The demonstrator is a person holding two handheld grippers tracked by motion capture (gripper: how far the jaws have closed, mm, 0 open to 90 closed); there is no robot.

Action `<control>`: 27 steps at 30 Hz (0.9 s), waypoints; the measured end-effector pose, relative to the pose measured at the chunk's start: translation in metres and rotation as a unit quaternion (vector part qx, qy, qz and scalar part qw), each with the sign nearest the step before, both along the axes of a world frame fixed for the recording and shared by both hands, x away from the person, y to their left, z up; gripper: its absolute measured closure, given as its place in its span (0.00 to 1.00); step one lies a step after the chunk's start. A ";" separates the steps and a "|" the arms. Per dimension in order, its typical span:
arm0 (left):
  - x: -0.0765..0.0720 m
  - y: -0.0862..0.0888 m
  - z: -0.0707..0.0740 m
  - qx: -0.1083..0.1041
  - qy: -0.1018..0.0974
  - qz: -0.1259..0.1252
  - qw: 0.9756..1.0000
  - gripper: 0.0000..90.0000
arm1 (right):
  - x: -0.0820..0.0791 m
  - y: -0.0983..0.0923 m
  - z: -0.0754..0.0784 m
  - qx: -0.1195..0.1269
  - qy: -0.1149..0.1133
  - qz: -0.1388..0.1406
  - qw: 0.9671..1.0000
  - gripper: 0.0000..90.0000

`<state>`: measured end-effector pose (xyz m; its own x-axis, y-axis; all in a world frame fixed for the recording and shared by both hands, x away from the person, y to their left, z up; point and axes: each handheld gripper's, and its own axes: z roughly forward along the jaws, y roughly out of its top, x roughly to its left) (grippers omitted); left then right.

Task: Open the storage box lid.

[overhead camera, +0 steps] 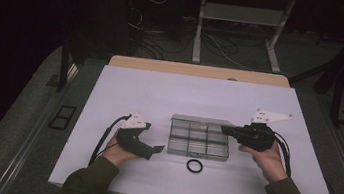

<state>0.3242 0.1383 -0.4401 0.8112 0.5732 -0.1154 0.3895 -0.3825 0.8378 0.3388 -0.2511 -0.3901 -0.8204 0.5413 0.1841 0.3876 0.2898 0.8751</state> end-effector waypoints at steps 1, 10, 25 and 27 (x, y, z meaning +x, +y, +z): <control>0.000 0.000 0.000 0.000 0.000 0.000 1.000 0.01 | 0.001 0.000 0.001 0.001 0.000 -0.001 1.000 0.99; 0.001 0.001 0.000 0.001 0.001 0.008 1.000 0.00 | 0.008 0.000 0.005 -0.006 -0.001 -0.004 1.000 0.99; 0.016 -0.004 0.019 -0.036 -0.028 -0.004 0.999 0.05 | 0.019 0.002 0.010 -0.002 -0.003 -0.009 1.000 0.99; 0.019 -0.005 0.023 -0.047 -0.029 -0.004 0.998 0.10 | 0.020 0.002 0.011 0.000 -0.005 -0.010 1.000 0.99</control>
